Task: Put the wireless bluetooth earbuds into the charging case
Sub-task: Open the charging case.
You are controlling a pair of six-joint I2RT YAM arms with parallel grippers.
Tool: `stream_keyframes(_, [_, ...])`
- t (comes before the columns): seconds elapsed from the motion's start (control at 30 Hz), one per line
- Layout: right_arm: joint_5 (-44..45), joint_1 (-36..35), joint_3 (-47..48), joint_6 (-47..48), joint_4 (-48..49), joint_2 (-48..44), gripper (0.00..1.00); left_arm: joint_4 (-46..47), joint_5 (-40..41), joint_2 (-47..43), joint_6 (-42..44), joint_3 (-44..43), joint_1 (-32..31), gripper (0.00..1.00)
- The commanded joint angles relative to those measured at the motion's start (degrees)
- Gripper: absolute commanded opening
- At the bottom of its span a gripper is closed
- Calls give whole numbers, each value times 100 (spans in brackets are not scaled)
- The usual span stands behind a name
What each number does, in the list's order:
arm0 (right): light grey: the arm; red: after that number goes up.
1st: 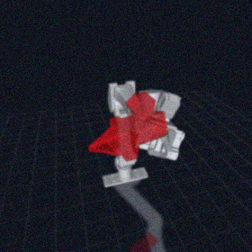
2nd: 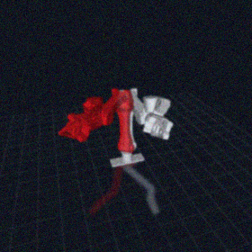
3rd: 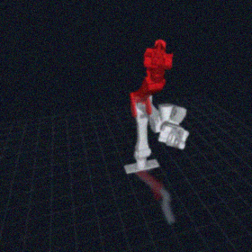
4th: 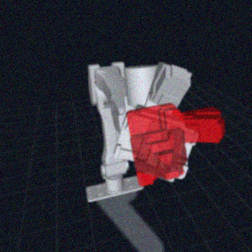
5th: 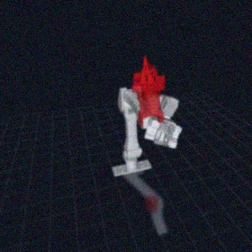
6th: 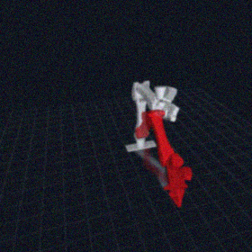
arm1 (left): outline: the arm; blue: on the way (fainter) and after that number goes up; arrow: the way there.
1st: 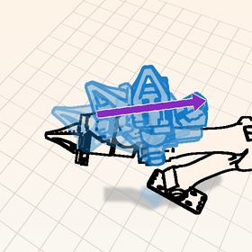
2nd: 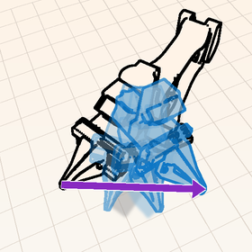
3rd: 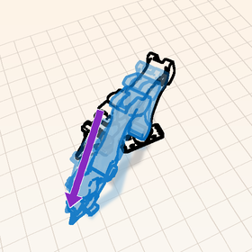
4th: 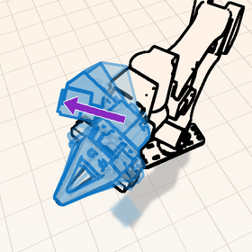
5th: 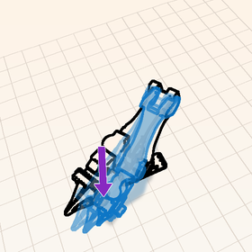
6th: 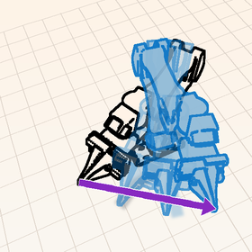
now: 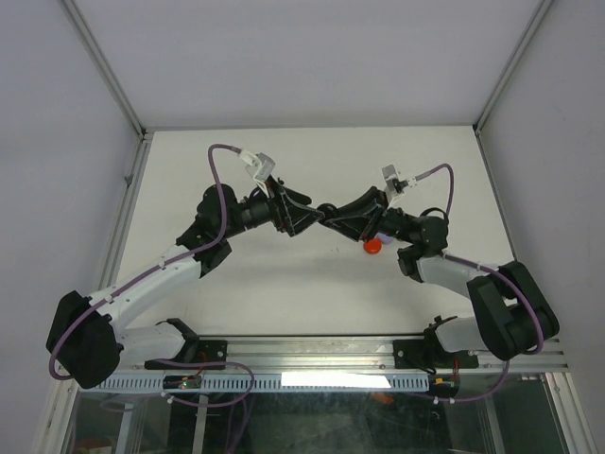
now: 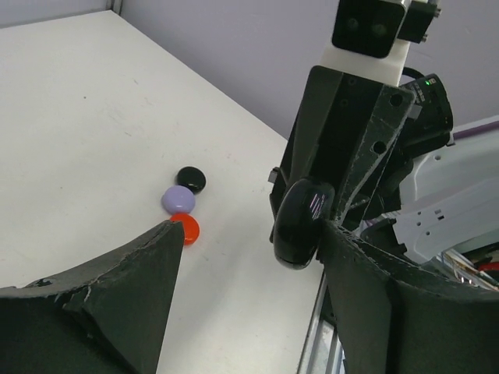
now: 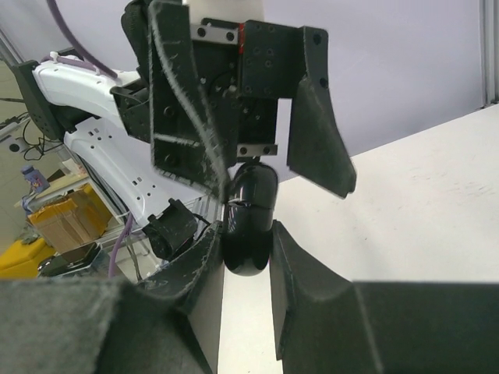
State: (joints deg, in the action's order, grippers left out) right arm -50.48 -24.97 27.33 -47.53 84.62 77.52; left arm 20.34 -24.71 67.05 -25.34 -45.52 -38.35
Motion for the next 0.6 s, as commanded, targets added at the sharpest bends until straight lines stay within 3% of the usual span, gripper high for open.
stream_keyframes(0.0, [-403,-36,161,110,934,-272,0,459,-149,-40,-437,-192,294,71])
stream_keyframes(0.43, [-666,-45,56,791,912,-458,0,243,-222,-11,-697,-243,406,72])
stream_keyframes(0.57, [-482,24,-181,1251,474,-483,0,-180,72,-79,-609,-286,437,76])
